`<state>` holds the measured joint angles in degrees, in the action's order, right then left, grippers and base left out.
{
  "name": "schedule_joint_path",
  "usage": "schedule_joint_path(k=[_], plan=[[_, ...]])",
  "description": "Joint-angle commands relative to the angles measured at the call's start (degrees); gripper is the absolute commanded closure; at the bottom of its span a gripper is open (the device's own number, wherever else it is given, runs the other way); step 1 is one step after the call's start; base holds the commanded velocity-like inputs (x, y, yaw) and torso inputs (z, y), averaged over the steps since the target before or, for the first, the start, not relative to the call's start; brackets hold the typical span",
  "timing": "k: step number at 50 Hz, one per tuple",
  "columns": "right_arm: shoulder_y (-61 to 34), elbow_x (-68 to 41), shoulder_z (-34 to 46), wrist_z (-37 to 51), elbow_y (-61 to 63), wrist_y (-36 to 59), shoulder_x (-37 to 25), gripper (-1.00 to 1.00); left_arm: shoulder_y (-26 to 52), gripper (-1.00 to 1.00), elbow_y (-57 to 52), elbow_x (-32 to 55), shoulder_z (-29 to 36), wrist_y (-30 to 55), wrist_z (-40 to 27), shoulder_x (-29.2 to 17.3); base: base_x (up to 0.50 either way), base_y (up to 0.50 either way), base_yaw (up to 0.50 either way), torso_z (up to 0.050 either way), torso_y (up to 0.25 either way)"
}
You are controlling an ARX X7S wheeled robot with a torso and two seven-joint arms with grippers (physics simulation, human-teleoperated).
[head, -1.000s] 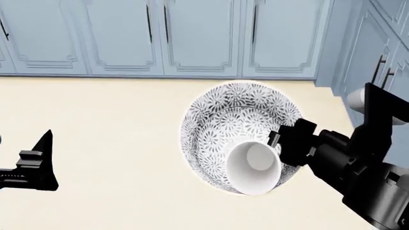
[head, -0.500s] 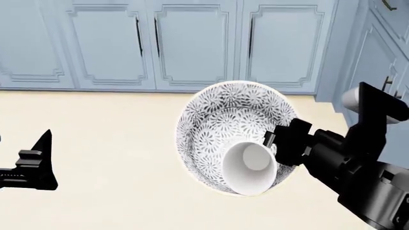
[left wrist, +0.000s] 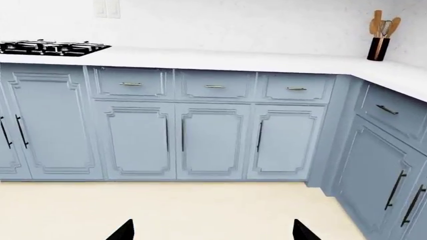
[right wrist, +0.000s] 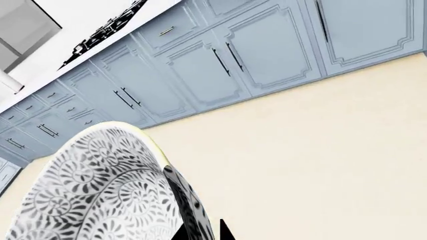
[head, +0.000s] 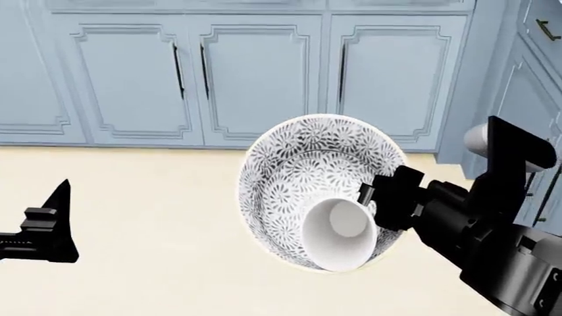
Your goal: Place the cup inside the bowl on the dining table and move the bowl to any counter.
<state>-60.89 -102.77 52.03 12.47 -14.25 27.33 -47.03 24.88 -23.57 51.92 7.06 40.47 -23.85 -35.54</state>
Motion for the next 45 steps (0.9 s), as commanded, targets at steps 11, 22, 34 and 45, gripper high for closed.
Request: schedule_joint_path(k=[11,22,34,45], plan=[[-0.2,0.7,-0.5,-0.3,-0.4,-0.1,0.6,1.0,0.1,-1.0,0.2,-0.1,0.4,-0.1,-0.1,0.0,0.5,0.0,0.0,0.0,0.002],[-0.3,0.8,-0.4,-0.4,-0.5,0.3,0.5,1.0,0.7,-1.0,0.6,-0.3,0.9,-0.1,0.1,0.2,0.5,0.0,0.0,0.0,0.001],[-0.5,1.3,0.0,-1.2,-0.6,0.8,1.1,1.0,-0.8,-1.0,0.3,-0.1,0.1,-0.9,0.4,-0.6,0.5,0.02,0.0,0.001,0.002],[-0.4,1.6,0.1,-1.5,-1.1,0.6,1.7,1.0,-0.7,-1.0,0.5,-0.3,0.4,-1.0,0.3,-0.4,0.5,0.02,0.0,0.0,0.002]])
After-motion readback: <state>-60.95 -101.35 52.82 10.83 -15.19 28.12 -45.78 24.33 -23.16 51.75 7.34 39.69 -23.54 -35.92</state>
